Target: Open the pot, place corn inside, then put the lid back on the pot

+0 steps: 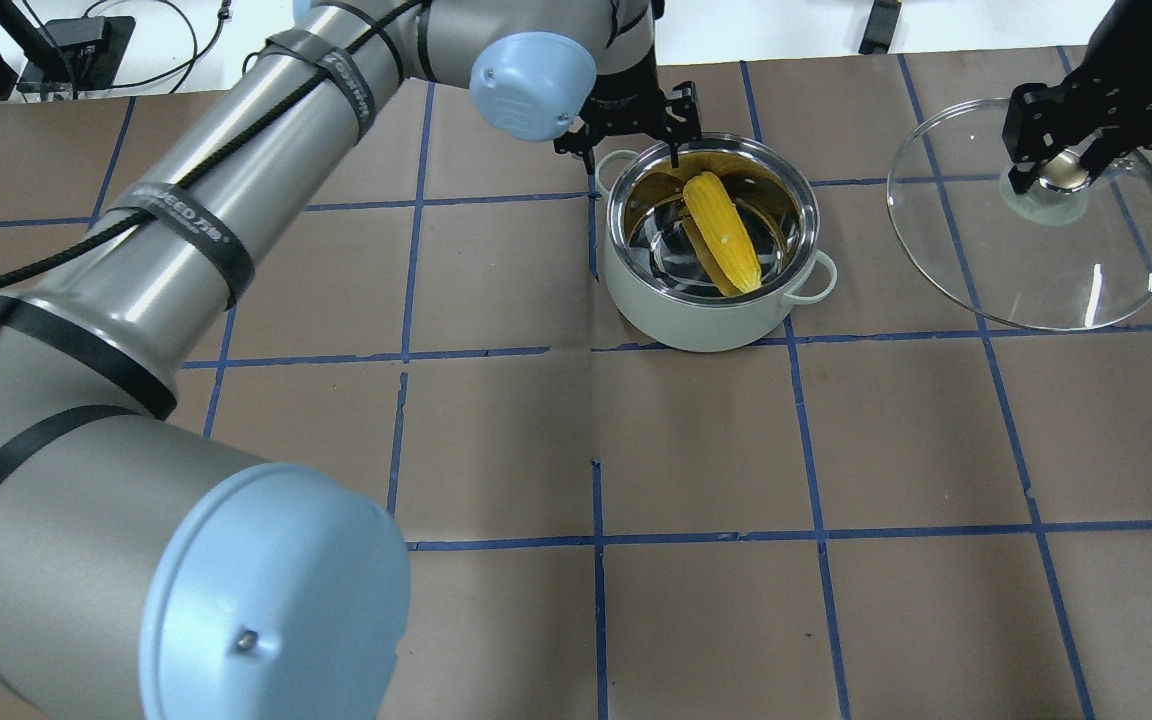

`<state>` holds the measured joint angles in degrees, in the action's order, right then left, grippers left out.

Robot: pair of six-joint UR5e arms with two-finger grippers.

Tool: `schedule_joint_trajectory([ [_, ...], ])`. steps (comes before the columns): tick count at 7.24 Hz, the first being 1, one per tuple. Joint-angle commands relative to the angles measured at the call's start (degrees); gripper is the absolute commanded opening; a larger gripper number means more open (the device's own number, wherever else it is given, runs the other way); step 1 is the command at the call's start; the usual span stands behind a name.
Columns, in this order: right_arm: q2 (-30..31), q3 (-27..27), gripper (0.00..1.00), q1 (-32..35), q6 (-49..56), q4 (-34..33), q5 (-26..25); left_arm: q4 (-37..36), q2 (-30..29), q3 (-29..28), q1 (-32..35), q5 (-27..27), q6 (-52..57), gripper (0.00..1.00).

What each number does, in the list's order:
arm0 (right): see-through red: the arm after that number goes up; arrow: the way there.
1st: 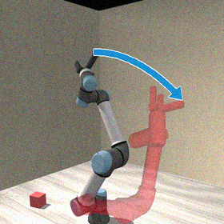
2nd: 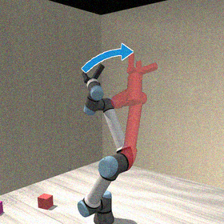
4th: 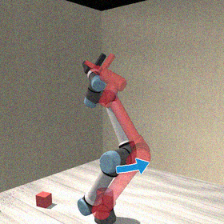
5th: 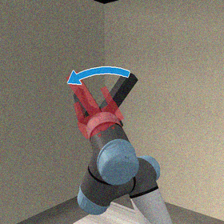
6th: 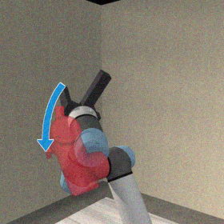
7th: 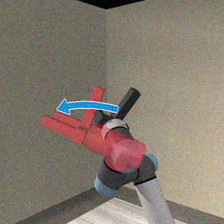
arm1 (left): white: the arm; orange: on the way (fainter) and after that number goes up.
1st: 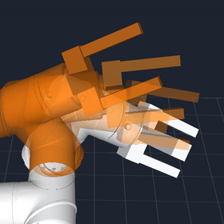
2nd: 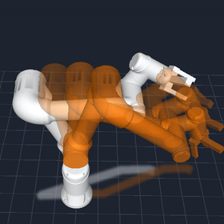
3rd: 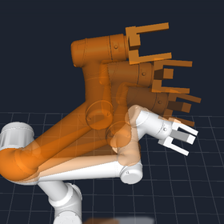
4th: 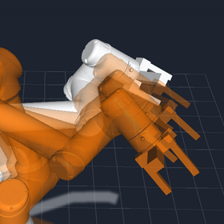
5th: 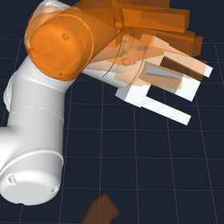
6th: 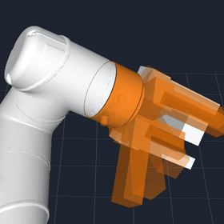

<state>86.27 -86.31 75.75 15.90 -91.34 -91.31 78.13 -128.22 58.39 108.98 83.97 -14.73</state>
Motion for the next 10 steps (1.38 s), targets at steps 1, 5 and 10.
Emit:
schedule_joint_trajectory([
  [1, -3.1, 1.1, 0.26, 6.5, -4.5, -1.5, 0.0, 7.1, 7.3, 3.3, -5.8, 1.8, 6.4, 1.0],
  [5, -15.0, 3.2, 0.26, 20.4, -12.7, -15.6, 0.4, 13.7, 23.7, 16.2, -15.5, 8.0, 16.4, 1.0],
  [10, -21.6, 7.3, 0.26, 23.4, -13.3, -14.9, -0.2, 17.9, 32.2, 20.5, -19.5, 8.1, 17.3, 1.0],
])
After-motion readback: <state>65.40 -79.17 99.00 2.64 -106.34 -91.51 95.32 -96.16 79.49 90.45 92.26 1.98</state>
